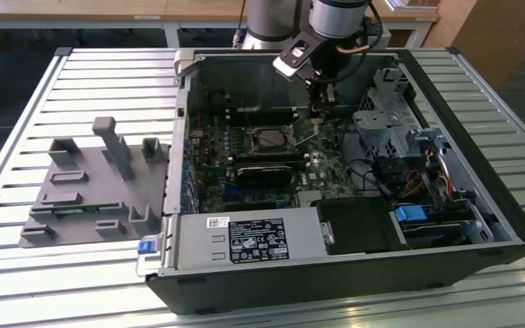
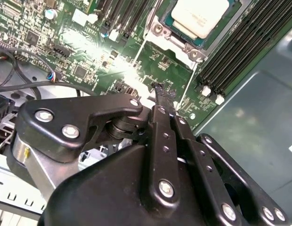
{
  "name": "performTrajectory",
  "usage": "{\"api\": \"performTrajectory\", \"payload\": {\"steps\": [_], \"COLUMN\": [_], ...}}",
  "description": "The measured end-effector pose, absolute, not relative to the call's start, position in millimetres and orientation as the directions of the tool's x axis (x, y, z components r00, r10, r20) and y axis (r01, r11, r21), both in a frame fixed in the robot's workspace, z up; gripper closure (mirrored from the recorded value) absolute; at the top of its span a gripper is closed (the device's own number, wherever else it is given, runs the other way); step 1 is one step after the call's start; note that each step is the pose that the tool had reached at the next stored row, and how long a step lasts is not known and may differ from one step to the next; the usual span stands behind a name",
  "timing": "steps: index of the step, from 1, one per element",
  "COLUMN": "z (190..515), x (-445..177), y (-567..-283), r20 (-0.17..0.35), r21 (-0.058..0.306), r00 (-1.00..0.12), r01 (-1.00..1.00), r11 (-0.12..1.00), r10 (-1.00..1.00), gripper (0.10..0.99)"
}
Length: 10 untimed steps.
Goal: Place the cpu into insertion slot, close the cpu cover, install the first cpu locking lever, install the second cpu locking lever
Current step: 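Close the cpu cover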
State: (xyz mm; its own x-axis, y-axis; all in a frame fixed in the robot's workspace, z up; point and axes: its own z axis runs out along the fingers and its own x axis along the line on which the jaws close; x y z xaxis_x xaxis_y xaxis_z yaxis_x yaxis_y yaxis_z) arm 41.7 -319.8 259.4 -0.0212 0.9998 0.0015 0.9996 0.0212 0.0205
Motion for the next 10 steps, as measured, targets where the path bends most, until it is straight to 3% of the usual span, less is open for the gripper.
{"api": "performTrajectory", "payload": {"steps": [10], "z": [255.5], "x": [49.9], "y": [-317.3], "r20": [0.001], "r21": [0.020], "r00": [-0.023], "r01": [1.000], "r11": [0.023], "r10": [1.000], "gripper": [0.965]}}
